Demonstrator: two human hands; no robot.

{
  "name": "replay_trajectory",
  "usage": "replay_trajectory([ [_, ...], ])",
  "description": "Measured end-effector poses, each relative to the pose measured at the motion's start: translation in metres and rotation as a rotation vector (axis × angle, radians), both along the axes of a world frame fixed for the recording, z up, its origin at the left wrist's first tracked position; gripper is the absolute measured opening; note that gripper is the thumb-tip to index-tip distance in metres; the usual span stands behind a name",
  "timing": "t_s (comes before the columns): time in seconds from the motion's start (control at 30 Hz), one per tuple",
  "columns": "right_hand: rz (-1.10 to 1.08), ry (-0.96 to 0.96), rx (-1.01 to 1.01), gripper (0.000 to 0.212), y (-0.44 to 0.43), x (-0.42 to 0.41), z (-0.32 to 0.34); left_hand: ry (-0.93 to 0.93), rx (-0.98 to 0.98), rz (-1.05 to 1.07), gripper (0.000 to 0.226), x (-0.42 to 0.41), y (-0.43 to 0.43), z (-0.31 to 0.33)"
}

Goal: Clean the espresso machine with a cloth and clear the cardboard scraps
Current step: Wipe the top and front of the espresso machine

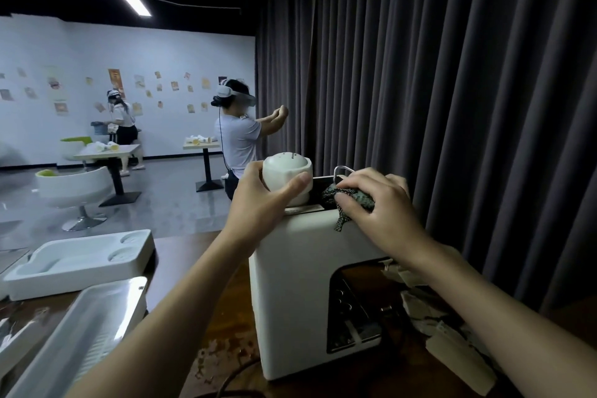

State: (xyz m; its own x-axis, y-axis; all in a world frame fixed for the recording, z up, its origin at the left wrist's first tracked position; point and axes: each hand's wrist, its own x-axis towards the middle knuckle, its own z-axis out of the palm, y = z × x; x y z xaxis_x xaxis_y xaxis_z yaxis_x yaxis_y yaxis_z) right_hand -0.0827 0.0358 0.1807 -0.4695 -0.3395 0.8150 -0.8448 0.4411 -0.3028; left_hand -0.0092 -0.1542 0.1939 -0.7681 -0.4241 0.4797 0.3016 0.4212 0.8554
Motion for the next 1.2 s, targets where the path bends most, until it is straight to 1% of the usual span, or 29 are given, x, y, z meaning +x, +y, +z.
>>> replay_trajectory([
  [0.1,0.005,0.012,-0.018,0.029,-0.001,0.0,-0.002,-0.019,0.003,-0.008,0.068,-0.003,-0.002,0.002],
  [0.27,-0.01,0.056,-0.073,0.026,-0.004,0.0,-0.004,-0.03,-0.021,0.01,0.067,-0.004,-0.004,0.003],
  [0.37,-0.022,0.064,-0.088,0.024,-0.005,-0.001,-0.005,-0.022,-0.071,0.036,0.08,-0.005,-0.006,0.002],
  [0.4,-0.026,0.069,-0.091,0.025,-0.005,-0.001,-0.006,-0.024,-0.087,0.037,0.08,-0.005,-0.007,0.001],
  [0.5,-0.025,0.072,-0.101,0.026,-0.006,-0.001,-0.006,-0.025,-0.121,0.02,0.061,-0.004,-0.008,-0.002],
  [0.53,-0.025,0.073,-0.103,0.026,-0.006,-0.001,-0.007,-0.027,-0.125,0.014,0.06,-0.004,-0.008,-0.003],
  [0.6,-0.029,0.079,-0.106,0.026,-0.007,-0.001,-0.007,-0.032,-0.15,0.027,0.066,-0.004,-0.008,-0.004],
  [0.7,-0.032,0.092,-0.105,0.026,-0.007,-0.001,-0.007,-0.017,-0.193,0.07,0.085,-0.004,-0.005,-0.001],
  [0.73,-0.031,0.092,-0.106,0.026,-0.007,-0.001,-0.007,0.001,-0.191,0.073,0.086,-0.002,-0.004,0.0],
  [0.8,-0.026,0.095,-0.114,0.026,-0.007,-0.001,-0.007,0.029,-0.182,0.077,0.084,-0.002,-0.006,0.0],
  [0.9,-0.027,0.096,-0.121,0.026,-0.007,-0.002,-0.008,-0.002,-0.203,0.077,0.075,0.002,-0.005,0.0],
  [1.03,-0.034,0.1,-0.119,0.023,-0.008,-0.002,-0.007,-0.001,-0.211,0.123,0.084,0.004,-0.002,0.001],
  [1.13,-0.025,0.095,-0.122,0.024,-0.007,-0.002,-0.007,-0.008,-0.224,0.098,0.079,0.004,-0.002,0.001],
  [1.2,-0.026,0.093,-0.12,0.023,-0.007,-0.001,-0.008,-0.026,-0.262,0.099,0.083,0.006,0.0,0.001],
])
